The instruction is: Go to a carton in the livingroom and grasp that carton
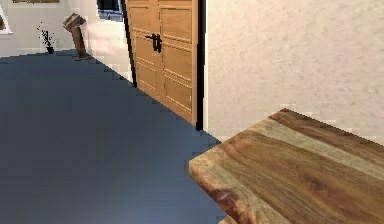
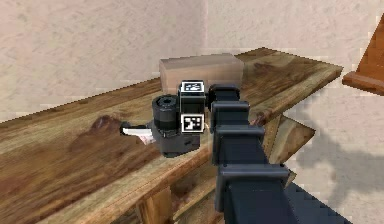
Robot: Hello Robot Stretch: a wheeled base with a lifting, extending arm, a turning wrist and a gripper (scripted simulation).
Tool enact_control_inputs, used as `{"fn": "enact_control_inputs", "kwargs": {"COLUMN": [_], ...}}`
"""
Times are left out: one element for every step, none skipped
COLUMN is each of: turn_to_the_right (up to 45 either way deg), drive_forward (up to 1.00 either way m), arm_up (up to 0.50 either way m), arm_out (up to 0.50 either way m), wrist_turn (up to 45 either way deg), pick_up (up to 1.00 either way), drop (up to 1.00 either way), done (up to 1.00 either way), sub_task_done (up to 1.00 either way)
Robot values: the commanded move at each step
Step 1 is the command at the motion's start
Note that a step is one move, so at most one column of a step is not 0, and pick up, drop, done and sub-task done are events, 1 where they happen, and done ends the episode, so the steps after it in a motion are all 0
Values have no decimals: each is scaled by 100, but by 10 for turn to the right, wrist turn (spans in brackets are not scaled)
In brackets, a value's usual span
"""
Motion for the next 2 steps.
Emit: {"fn": "enact_control_inputs", "kwargs": {"turn_to_the_right": [0, 0], "drive_forward": [0, 0], "arm_up": [0, 0], "arm_out": [0, 0], "wrist_turn": [0, 0], "pick_up": [100, 0], "drop": [0, 0], "done": [0, 100], "sub_task_done": [0, 0]}}
